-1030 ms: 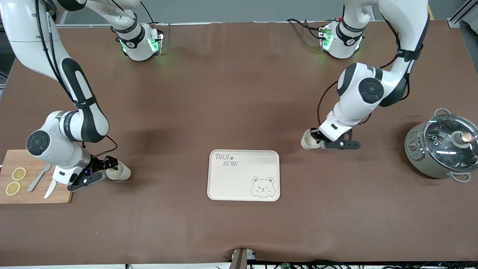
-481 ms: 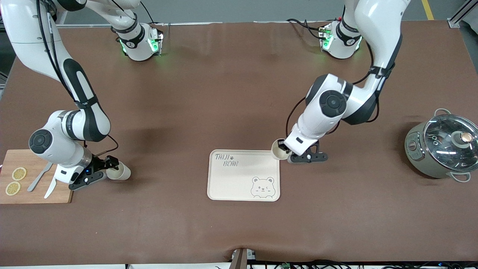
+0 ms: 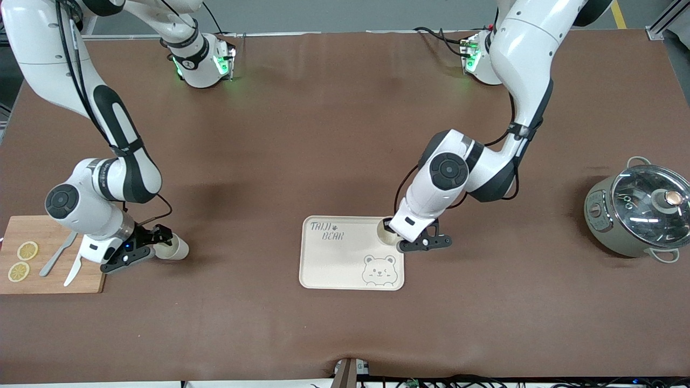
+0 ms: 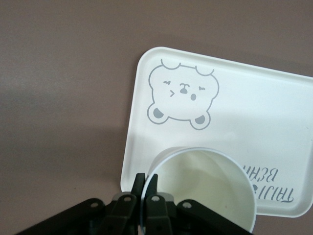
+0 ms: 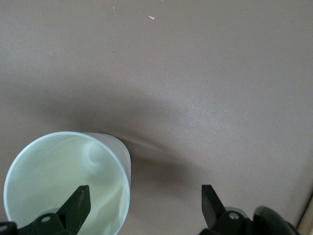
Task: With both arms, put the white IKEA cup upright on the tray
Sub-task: 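Carry the cup with the left gripper and lower it onto the tray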
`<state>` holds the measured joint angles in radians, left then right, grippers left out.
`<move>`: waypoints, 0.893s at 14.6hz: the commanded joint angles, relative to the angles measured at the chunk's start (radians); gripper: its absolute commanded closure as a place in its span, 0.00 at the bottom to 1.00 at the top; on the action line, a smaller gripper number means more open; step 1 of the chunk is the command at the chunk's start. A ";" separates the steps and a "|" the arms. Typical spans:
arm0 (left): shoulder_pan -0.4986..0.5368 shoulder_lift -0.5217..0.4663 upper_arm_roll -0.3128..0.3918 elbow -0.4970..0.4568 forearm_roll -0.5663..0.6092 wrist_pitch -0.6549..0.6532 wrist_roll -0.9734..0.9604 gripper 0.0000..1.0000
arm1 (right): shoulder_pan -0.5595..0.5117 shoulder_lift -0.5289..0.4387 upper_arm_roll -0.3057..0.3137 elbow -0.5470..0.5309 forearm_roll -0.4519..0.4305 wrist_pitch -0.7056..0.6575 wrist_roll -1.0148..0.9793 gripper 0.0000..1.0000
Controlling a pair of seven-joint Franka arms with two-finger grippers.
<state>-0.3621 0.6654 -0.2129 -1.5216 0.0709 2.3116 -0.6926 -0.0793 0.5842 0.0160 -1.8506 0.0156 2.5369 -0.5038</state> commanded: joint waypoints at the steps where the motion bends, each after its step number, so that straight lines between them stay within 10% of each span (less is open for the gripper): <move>1: -0.012 0.028 0.010 0.040 0.026 -0.021 -0.027 1.00 | -0.007 -0.009 0.005 -0.016 -0.011 0.020 -0.015 0.00; 5: -0.026 0.063 0.012 0.040 0.052 0.044 -0.053 1.00 | -0.007 -0.009 0.005 -0.016 -0.011 0.019 -0.015 0.05; 13: -0.060 0.111 0.062 0.040 0.058 0.155 -0.057 1.00 | -0.002 -0.009 0.005 -0.016 -0.013 0.011 -0.015 0.66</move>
<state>-0.3881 0.7546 -0.1860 -1.5124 0.0974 2.4492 -0.7241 -0.0787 0.5842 0.0167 -1.8527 0.0156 2.5372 -0.5043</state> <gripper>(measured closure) 0.960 0.590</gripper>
